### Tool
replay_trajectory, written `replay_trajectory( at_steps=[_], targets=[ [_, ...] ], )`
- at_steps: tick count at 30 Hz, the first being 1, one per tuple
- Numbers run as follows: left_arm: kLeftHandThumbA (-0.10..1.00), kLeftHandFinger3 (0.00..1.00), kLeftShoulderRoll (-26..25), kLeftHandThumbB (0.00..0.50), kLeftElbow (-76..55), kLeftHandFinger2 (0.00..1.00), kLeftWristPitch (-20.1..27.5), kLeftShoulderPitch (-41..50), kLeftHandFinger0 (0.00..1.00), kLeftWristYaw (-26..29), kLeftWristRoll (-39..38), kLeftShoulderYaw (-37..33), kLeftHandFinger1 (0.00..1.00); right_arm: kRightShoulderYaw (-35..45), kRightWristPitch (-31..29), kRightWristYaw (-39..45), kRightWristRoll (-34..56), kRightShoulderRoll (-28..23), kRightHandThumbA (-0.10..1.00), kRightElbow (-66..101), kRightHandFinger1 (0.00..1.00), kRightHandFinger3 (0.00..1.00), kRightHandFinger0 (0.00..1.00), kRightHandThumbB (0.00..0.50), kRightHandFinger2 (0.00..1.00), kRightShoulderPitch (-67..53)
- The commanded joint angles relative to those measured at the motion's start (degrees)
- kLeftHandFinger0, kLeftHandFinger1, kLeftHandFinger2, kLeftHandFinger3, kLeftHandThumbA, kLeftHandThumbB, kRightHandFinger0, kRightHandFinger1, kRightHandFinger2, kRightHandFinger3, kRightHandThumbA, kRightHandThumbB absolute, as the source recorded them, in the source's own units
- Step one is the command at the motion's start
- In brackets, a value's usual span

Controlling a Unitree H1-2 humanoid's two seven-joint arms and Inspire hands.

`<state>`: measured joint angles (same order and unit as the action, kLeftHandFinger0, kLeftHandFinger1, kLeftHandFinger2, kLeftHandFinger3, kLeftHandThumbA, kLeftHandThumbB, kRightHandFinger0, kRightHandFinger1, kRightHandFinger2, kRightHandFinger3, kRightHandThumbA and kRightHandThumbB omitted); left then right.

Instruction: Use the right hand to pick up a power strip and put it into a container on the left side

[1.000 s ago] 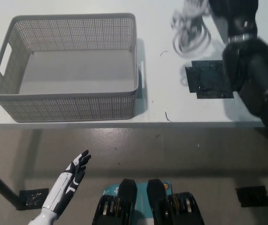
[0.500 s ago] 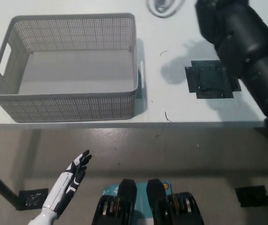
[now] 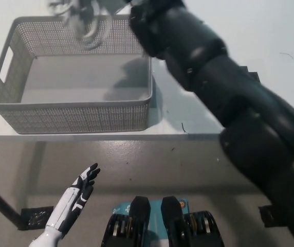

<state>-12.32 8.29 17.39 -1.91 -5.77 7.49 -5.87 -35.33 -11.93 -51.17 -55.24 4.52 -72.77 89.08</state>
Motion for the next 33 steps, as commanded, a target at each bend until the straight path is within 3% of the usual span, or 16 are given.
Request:
replay_trajectory(
  at_steps=[1,6,8,11,12,13,16,18,19,21,22,25,27,29,31,33],
  targets=[
    [1.00,1.00,-1.32,0.174,-1.91,1.00,1.30,-1.25,1.00,-0.84,0.42,0.16,1.00,-0.48,-1.02,-0.64,1.34,3.97,-0.10,-2.89,0.00,0.29,0.00,0.283,0.05,12.99],
    [1.00,1.00,-1.67,0.159,-1.96,1.00,1.32,-1.80,1.00,-1.14,0.25,0.11,1.00,-0.43,-0.09,3.28,2.39,5.78,-0.10,-5.77,0.00,0.35,0.00,0.340,0.07,13.94],
    [1.00,1.00,-1.82,0.156,-1.96,1.00,1.47,-1.94,1.00,-1.26,0.21,0.04,1.00,-0.19,0.38,3.60,2.85,6.49,-0.10,-6.90,0.00,0.22,0.00,0.303,0.00,13.71],
    [1.00,1.00,-2.04,0.153,-2.49,1.00,0.95,-2.02,1.00,-1.64,-0.16,-0.03,1.00,0.65,1.67,6.29,4.15,7.37,-0.10,-8.05,0.02,0.17,0.00,0.284,0.31,13.51],
    [1.00,1.00,-2.07,0.154,-2.71,1.00,0.58,-2.02,1.00,-1.76,-0.28,-0.02,1.00,1.01,1.90,7.80,4.70,7.66,-0.10,-8.41,0.01,0.32,0.00,0.284,0.44,13.39],
    [1.00,1.00,-2.31,0.156,-2.84,1.00,0.33,-2.22,1.00,-1.94,-0.35,0.07,1.00,1.42,2.44,10.01,5.31,7.77,-0.10,-8.72,0.00,0.35,0.00,0.265,0.50,13.60],
    [1.00,1.00,-2.19,0.164,-2.85,1.00,-0.06,-2.59,1.00,-2.17,-0.78,0.18,1.00,2.74,2.43,13.15,7.13,7.97,-0.10,-9.25,0.00,0.29,0.00,0.300,0.49,13.51],
    [1.00,1.00,-2.19,0.166,-3.02,1.00,-0.10,-2.68,1.00,-2.35,-0.80,0.12,1.00,3.80,3.91,16.92,8.40,8.23,-0.10,-9.60,0.01,0.37,0.00,0.280,0.51,13.63],
    [1.00,1.00,-2.16,0.166,-2.92,1.00,-0.02,-2.87,1.00,-2.47,-0.71,0.01,1.00,4.91,5.09,20.45,9.59,8.32,-0.10,-9.81,0.13,0.43,0.05,0.298,0.63,13.82],
    [1.00,1.00,-2.02,0.174,-2.77,1.00,0.07,-2.99,1.00,-2.48,-0.72,0.00,1.00,6.88,8.03,27.03,11.65,8.71,-0.10,-10.21,0.11,0.53,0.01,0.302,0.46,14.39],
    [1.00,1.00,-1.83,0.178,-2.51,1.00,0.31,-3.11,1.00,-2.42,-0.75,-0.02,1.00,7.71,10.02,31.38,12.48,8.85,-0.10,-10.45,0.10,0.59,0.00,0.351,0.39,14.80],
    [1.00,1.00,-1.66,0.181,-2.81,1.00,0.50,-2.96,1.00,-2.14,0.00,-0.20,1.00,10.36,11.57,36.69,15.09,8.63,-0.10,-10.57,0.19,0.76,0.16,0.325,0.41,14.54],
    [1.00,1.00,-1.73,0.172,-2.59,1.00,1.03,-3.17,1.00,-2.27,-0.25,-0.23,1.00,10.94,11.98,38.63,15.34,8.13,-0.10,-10.66,0.05,0.88,0.02,0.307,0.27,14.33],
    [1.00,1.00,-1.81,0.168,-2.51,1.00,1.28,-3.41,1.00,-2.46,-0.50,-0.29,1.00,11.39,12.14,39.72,15.43,7.63,-0.10,-10.67,0.01,0.86,0.00,0.318,0.23,14.08],
    [1.00,1.00,-1.96,0.153,-2.17,1.00,1.77,-3.71,1.00,-2.76,-0.96,-0.30,1.00,12.63,14.03,43.38,16.44,7.08,-0.10,-10.83,0.21,0.86,0.15,0.316,0.41,14.20],
    [1.00,1.00,-2.12,0.158,-2.35,1.00,1.50,-3.84,1.00,-2.78,-0.50,-0.41,1.00,13.29,14.82,44.95,16.81,6.71,-0.10,-10.85,0.24,0.89,0.16,0.329,0.44,14.16]
  ],
)
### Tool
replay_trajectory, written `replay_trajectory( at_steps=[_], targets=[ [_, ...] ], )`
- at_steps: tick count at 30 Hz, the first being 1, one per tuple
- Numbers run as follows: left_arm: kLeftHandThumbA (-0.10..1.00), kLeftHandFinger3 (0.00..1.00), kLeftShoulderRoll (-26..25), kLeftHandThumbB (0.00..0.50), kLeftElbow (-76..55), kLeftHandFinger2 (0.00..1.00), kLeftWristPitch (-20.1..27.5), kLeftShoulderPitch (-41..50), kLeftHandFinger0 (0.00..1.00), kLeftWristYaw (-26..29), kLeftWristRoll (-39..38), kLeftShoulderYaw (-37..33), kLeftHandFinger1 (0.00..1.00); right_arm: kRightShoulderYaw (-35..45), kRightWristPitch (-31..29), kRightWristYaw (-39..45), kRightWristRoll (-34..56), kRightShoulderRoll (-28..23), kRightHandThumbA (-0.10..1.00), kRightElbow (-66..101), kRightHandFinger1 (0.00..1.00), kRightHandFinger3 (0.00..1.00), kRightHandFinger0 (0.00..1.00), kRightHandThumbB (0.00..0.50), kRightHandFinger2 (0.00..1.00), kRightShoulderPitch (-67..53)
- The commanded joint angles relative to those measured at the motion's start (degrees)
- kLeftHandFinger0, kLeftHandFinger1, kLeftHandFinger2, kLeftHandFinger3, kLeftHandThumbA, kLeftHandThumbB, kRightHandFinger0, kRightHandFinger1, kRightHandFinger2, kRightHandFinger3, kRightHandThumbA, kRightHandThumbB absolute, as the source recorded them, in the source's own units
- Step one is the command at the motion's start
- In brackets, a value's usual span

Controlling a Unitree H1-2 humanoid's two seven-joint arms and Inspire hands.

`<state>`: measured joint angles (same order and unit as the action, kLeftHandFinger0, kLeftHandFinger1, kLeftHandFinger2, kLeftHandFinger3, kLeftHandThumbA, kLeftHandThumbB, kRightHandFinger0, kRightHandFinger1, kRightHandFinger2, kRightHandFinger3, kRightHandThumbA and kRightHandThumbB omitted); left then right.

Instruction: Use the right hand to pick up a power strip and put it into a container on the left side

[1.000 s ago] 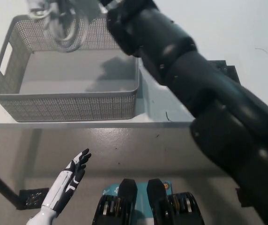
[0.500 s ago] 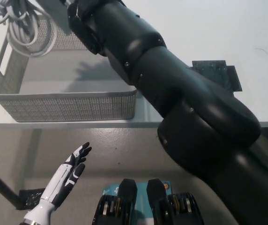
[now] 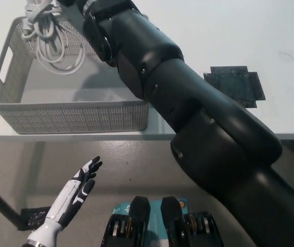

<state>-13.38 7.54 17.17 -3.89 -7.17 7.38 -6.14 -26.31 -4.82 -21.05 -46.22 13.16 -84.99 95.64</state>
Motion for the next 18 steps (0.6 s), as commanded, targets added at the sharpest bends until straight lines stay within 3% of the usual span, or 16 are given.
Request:
replay_trajectory(
  at_steps=[1,2,3,4,5,6,7,8,9,10,11,12,14,16,18],
  targets=[
    [1.00,1.00,-1.10,0.164,-1.77,1.00,1.53,-1.84,1.00,-1.40,-0.29,-0.18,1.00,4.39,8.28,15.76,7.83,-2.01,-0.05,1.32,0.28,0.89,0.18,0.313,0.48,7.60],
    [1.00,1.00,-1.09,0.166,-2.03,1.00,1.15,-1.92,1.00,-1.52,-0.26,-0.26,1.00,4.27,9.10,17.51,7.66,-2.23,0.01,1.22,0.23,0.96,0.13,0.266,0.45,7.58],
    [1.00,1.00,-1.11,0.166,-2.21,1.00,0.91,-1.91,1.00,-1.55,-0.19,-0.28,1.00,4.16,9.33,18.53,7.53,-2.29,0.03,1.17,0.21,0.98,0.11,0.252,0.44,7.52],
    [1.00,1.00,-1.08,0.165,-2.16,1.00,0.96,-2.00,1.00,-1.58,-0.20,-0.35,1.00,3.56,9.70,19.66,6.96,-2.35,0.06,1.10,0.14,1.00,0.04,0.207,0.38,7.32],
    [1.00,1.00,-1.07,0.163,-2.22,1.00,0.91,-2.09,1.00,-1.63,-0.16,-0.42,1.00,3.47,10.03,21.28,7.03,-2.35,0.08,1.01,0.01,1.00,0.00,0.172,0.25,7.10],
    [1.00,1.00,-1.09,0.164,-2.29,1.00,0.78,-2.13,1.00,-1.65,-0.13,-0.44,1.00,3.51,10.15,22.15,7.19,-2.38,0.06,1.02,0.00,1.00,0.00,0.168,0.19,7.01],
    [1.00,1.00,-1.22,0.166,-2.58,1.00,0.34,-2.25,1.00,-1.80,-0.12,-0.46,1.00,4.89,10.57,25.25,8.91,-2.49,-0.09,0.99,0.00,1.00,0.00,0.207,0.14,6.87],
    [1.00,1.00,-1.29,0.166,-2.65,1.00,0.21,-2.35,1.00,-1.88,-0.13,-0.48,1.00,5.43,10.74,26.20,9.62,-2.59,-0.09,1.01,0.00,1.00,0.00,0.207,0.14,6.87],
    [1.00,1.00,-1.35,0.166,-3.00,1.00,-0.26,-2.35,1.00,-2.14,-0.41,-0.51,1.00,6.69,11.88,34.46,11.30,-2.57,0.22,0.68,0.64,1.00,0.48,0.314,0.93,6.98],
    [1.00,1.00,-1.45,0.161,-2.90,1.00,0.06,-2.55,1.00,-2.16,-0.23,-0.59,1.00,3.93,10.68,40.16,8.68,-2.63,0.46,0.42,1.00,1.00,0.84,0.392,1.00,7.28],
    [1.00,1.00,-1.48,0.161,-2.86,1.00,0.15,-2.60,1.00,-2.15,-0.17,-0.60,1.00,3.21,10.29,41.36,8.00,-2.65,0.54,0.39,1.00,1.00,1.00,0.432,1.00,7.34],
    [1.00,1.00,-1.58,0.161,-2.75,1.00,0.08,-3.05,1.00,-2.35,0.08,-0.81,1.00,0.37,6.78,47.21,5.60,-2.87,0.72,0.28,1.00,1.00,1.00,0.485,1.00,7.59],
    [1.00,1.00,-1.57,0.162,-2.56,1.00,0.09,-3.32,1.00,-2.52,-0.16,-0.85,1.00,-1.31,7.25,51.22,4.14,-2.52,0.83,0.06,1.00,1.00,1.00,0.500,1.00,7.88],
    [1.00,1.00,-1.66,0.167,-2.69,1.00,0.01,-3.39,1.00,-2.61,-0.24,-0.84,1.00,-1.04,8.78,55.55,4.66,-2.30,0.90,-0.09,1.00,1.00,1.00,0.500,1.00,8.26],
    [1.00,1.00,-1.79,0.166,-2.56,1.00,0.16,-3.54,1.00,-2.56,-0.10,-0.80,1.00,1.55,10.14,59.59,7.62,-2.81,0.85,-0.10,1.00,1.00,1.00,0.500,1.00,8.38]
  ],
)
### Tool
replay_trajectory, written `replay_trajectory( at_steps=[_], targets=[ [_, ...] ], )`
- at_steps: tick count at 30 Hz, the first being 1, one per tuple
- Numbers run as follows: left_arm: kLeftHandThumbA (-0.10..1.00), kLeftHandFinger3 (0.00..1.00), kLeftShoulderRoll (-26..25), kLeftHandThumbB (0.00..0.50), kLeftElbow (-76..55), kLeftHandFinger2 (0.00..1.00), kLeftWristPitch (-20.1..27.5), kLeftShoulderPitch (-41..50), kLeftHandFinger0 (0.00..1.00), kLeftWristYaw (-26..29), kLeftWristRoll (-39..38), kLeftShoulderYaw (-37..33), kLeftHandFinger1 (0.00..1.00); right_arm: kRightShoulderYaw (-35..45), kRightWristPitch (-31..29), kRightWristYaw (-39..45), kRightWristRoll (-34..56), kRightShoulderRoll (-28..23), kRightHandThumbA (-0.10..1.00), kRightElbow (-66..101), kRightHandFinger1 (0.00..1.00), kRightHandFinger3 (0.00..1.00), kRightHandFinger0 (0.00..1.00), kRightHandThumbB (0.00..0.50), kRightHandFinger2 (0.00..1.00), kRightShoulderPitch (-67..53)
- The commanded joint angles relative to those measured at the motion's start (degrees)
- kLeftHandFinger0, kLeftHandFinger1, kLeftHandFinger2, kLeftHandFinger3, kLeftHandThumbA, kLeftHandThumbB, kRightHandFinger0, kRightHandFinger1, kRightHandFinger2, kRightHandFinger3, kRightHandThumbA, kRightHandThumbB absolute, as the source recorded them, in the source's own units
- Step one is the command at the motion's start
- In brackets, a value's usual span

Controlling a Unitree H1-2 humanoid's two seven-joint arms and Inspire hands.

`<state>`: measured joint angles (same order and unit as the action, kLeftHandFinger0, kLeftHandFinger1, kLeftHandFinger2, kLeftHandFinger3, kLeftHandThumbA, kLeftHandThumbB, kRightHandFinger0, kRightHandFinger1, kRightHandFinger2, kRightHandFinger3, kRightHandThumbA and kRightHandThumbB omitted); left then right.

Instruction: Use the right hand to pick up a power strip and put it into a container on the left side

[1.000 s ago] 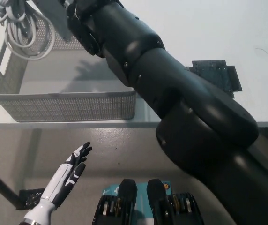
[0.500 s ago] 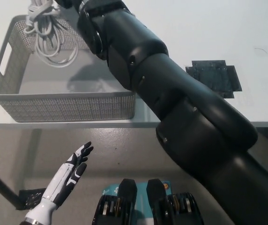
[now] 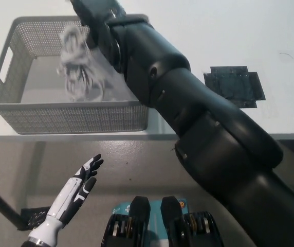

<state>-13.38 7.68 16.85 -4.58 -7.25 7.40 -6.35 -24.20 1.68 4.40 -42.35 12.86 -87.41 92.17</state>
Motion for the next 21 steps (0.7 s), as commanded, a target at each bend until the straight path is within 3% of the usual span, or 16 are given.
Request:
replay_trajectory(
  at_steps=[1,8,18,20,21],
  targets=[
    [1.00,1.00,-1.76,0.166,-2.61,1.00,0.62,-2.88,1.00,-2.45,-0.13,-0.59,1.00,0.37,4.67,36.54,4.77,-2.71,0.83,2.24,1.00,1.00,1.00,0.500,1.00,12.05],
    [1.00,1.00,-2.26,0.162,-2.25,1.00,0.14,-4.02,1.00,-3.05,-0.13,-0.79,1.00,1.89,6.90,44.91,6.71,-4.81,0.70,2.30,1.00,1.00,1.00,0.500,1.00,13.87],
    [1.00,1.00,-1.40,0.183,-1.80,1.00,-0.46,-3.93,1.00,-2.62,-0.17,-0.81,1.00,5.10,6.22,52.81,10.34,-8.27,0.63,3.10,1.00,1.00,1.00,0.500,1.00,19.73],
    [1.00,1.00,-1.28,0.182,-2.00,1.00,-0.59,-3.77,1.00,-2.53,-0.04,-0.84,1.00,7.77,5.82,53.24,13.06,-9.34,0.62,3.46,1.00,1.00,1.00,0.448,1.00,20.74],
    [1.00,1.00,-1.25,0.181,-1.93,1.00,-0.63,-3.77,1.00,-2.59,-0.06,-0.90,1.00,11.09,8.10,51.48,16.23,-9.99,0.52,3.79,1.00,1.00,1.00,0.498,1.00,21.53]
  ],
)
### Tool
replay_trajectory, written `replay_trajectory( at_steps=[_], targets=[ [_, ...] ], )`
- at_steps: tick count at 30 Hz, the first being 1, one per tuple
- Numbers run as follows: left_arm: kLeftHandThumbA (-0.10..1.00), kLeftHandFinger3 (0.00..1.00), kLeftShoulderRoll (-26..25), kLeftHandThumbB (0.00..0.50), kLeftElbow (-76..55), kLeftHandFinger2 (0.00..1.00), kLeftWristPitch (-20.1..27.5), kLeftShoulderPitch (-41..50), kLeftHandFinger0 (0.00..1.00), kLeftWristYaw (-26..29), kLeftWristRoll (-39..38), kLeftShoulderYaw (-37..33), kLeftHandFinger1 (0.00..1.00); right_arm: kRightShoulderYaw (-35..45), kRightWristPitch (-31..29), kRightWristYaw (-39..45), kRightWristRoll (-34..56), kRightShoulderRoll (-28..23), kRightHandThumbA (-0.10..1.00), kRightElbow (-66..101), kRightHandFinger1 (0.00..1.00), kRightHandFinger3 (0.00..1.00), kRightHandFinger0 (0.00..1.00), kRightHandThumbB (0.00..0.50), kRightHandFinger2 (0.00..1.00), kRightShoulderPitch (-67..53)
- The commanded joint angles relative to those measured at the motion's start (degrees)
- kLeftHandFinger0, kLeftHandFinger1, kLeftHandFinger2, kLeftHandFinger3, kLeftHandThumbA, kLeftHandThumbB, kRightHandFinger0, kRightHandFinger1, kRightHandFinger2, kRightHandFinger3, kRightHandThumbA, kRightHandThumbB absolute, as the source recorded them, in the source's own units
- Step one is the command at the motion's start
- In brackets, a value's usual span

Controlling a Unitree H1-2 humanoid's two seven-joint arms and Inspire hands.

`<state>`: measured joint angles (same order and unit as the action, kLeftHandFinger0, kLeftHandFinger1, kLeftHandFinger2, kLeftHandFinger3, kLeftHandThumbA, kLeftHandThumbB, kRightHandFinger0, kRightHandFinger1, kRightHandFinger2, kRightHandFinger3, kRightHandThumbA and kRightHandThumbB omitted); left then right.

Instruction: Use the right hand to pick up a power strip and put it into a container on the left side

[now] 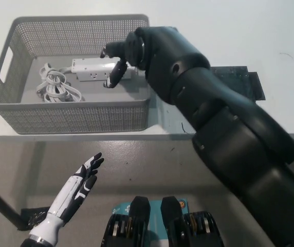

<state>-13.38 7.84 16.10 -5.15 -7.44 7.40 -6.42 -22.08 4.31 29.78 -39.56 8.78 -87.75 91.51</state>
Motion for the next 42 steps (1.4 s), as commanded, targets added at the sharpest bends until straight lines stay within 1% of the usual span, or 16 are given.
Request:
replay_trajectory(
  at_steps=[1,2,3,4,5,6,9,10,14,17,20,28,30,33,37,42],
  targets=[
    [1.00,1.00,-1.20,0.182,-2.00,1.00,-0.01,-3.23,1.00,-2.46,-0.09,-0.87,1.00,11.25,6.13,24.23,15.59,-6.41,0.60,4.44,1.00,1.00,1.00,0.484,1.00,22.59],
    [1.00,1.00,-1.18,0.182,-2.04,1.00,-0.21,-3.20,1.00,-2.53,-0.12,-0.86,1.00,12.93,5.93,22.67,16.92,-6.76,0.64,4.71,1.00,1.00,1.00,0.490,1.00,22.80],
    [1.00,1.00,-1.06,0.175,-2.02,1.00,-0.21,-3.08,1.00,-2.58,-0.20,-0.86,1.00,16.38,8.35,20.08,19.66,-7.34,0.83,5.00,1.00,1.00,1.00,0.489,1.00,23.67],
    [1.00,1.00,-1.23,0.172,-2.19,1.00,-0.23,-2.88,1.00,-2.72,-0.25,-0.85,1.00,18.44,8.84,17.31,21.31,-7.61,0.91,5.29,1.00,1.00,1.00,0.497,1.00,24.02],
    [1.00,1.00,-1.50,0.161,-2.40,1.00,-0.10,-2.63,1.00,-2.96,-0.26,-0.86,1.00,22.01,8.16,12.15,23.87,-8.07,0.98,6.01,1.00,1.00,1.00,0.477,1.00,24.55],
    [1.00,1.00,-1.53,0.158,-2.33,1.00,0.12,-2.67,1.00,-2.99,-0.22,-0.91,1.00,24.88,5.69,7.85,25.77,-8.42,1.00,6.88,1.00,1.00,1.00,0.432,1.00,24.87],
    [1.00,1.00,-1.51,0.152,-2.29,1.00,-0.20,-2.70,1.00,-2.99,-0.08,-1.00,1.00,32.83,-0.29,-4.57,30.71,-8.17,1.00,9.82,1.00,1.00,1.00,0.372,1.00,25.01],
    [1.00,1.00,-1.51,0.155,-2.22,1.00,-0.18,-2.71,1.00,-3.05,-0.16,-1.03,1.00,33.88,-3.52,-6.97,31.00,-8.17,1.00,11.73,1.00,1.00,1.00,0.316,1.00,24.67],
    [1.00,1.00,-1.24,0.154,-1.97,1.00,0.08,-2.51,1.00,-3.06,-0.17,-1.35,1.00,35.67,-10.21,-11.25,29.45,-8.63,1.00,19.75,1.00,1.00,1.00,0.274,1.00,22.39],
    [1.00,1.00,-1.39,0.148,-1.76,1.00,0.22,-2.50,1.00,-3.05,0.10,-1.53,1.00,34.04,-8.54,-14.77,24.40,-8.36,1.00,36.76,1.00,1.00,1.00,0.197,1.00,15.76],
    [1.00,1.00,-1.45,0.148,-1.70,1.00,0.31,-2.08,1.00,-2.83,0.41,-1.58,1.00,35.57,-6.14,-16.21,24.22,-7.45,0.96,47.77,1.00,1.00,1.00,0.188,1.00,10.04],
    [1.00,1.00,-0.90,0.146,-1.31,1.00,0.69,-1.55,1.00,-2.19,0.48,-1.62,1.00,35.83,-1.57,-8.84,26.36,-9.52,0.94,63.18,1.00,1.00,1.00,0.287,1.00,0.20],
    [1.00,1.00,-0.96,0.154,-1.48,1.00,0.58,-1.48,1.00,-2.09,0.64,-1.59,1.00,34.93,-1.48,-7.20,25.84,-10.59,1.00,66.37,1.00,1.00,1.00,0.281,1.00,-2.13],
    [1.00,1.00,-0.99,0.150,-1.07,1.00,1.07,-1.55,1.00,-2.14,0.31,-1.54,1.00,33.36,-0.70,-5.08,24.18,-12.80,1.00,71.94,1.00,1.00,1.00,0.299,1.00,-5.98],
    [1.00,1.00,-1.02,0.144,-1.16,1.00,1.07,-1.06,1.00,-1.60,1.16,-1.52,1.00,32.14,-0.18,-2.05,24.36,-15.53,1.00,77.03,1.00,1.00,1.00,0.271,1.00,-9.55],
    [1.00,1.00,-1.01,0.140,-1.00,1.00,1.37,-0.68,1.00,-1.50,0.64,-1.26,1.00,30.18,1.56,0.77,23.00,-19.51,1.00,80.91,1.00,1.00,1.00,0.303,1.00,-11.97]
  ],
)
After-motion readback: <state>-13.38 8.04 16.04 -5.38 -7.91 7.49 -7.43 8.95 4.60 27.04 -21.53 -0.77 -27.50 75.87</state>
